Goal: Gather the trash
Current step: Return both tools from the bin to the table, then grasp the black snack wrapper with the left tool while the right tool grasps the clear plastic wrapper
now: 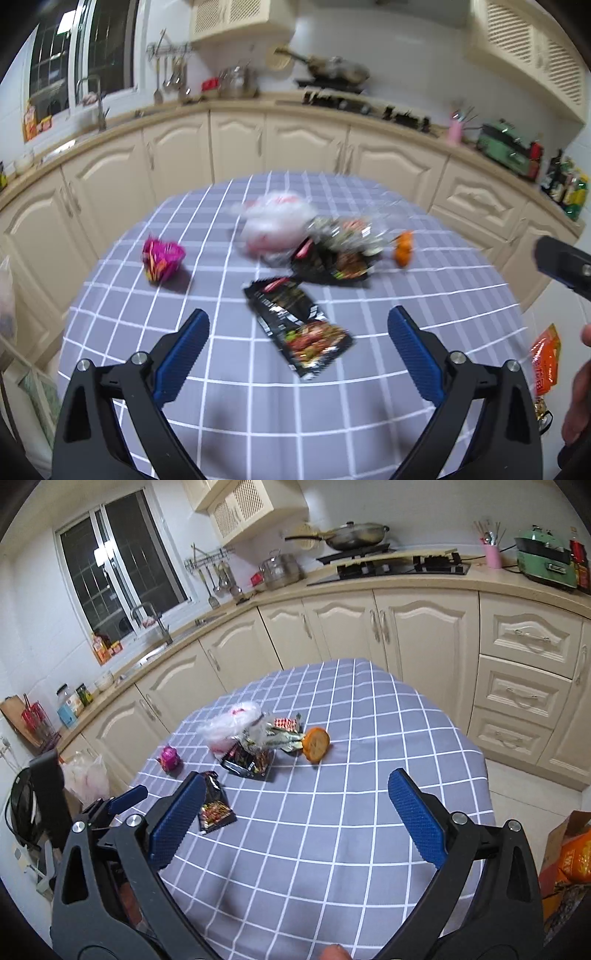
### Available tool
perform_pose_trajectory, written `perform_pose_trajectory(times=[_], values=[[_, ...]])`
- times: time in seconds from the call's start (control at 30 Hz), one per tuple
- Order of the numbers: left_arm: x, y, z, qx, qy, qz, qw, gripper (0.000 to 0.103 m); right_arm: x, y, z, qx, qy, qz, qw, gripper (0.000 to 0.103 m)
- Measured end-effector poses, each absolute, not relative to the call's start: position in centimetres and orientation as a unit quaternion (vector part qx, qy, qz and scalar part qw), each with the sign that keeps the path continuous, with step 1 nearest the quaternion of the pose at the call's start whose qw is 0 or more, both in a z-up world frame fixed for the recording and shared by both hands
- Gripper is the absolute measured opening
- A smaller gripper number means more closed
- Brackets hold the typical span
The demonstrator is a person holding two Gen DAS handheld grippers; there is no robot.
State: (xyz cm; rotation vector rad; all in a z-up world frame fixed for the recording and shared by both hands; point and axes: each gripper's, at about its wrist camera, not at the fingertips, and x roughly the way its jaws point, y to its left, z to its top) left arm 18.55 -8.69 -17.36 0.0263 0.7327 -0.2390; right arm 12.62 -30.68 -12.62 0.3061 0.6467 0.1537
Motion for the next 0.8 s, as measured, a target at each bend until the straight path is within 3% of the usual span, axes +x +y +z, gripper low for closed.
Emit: perform_pose_trajectory(times=[0.3,0.43,0.53,0.7,0.8], values=[[22.6,-8.8,-20.6,0.002,0.411,-0.095,0.907,0.094,15.9,-29.9,-15.3,0.13,0.356,0.083,0.922,0.097],[23.6,-9.6,-21.7,0.01,0.435,-0.114,0.893,0.066,17.6,-29.6,-16.4,0.122,0.373,0.087,0.916,0.097],[24.0,-9.9,-21.8,0.015,0.432,-0.13,0.892,0.05,18.8,-29.2,-16.7,0.121,0.378,0.094,0.913,0.097],[24.2,-9.2,-21.5,0.004,0.425,-0.163,0.89,0.033,21.0,-26.6,-16.3,0.087,0.373,0.124,0.915,0.097],[24.2,-8.5,-21.4,-0.008,0.421,-0.168,0.892,0.03,22.9,-24.8,-16.2,0.064,0.374,0.135,0.915,0.097]])
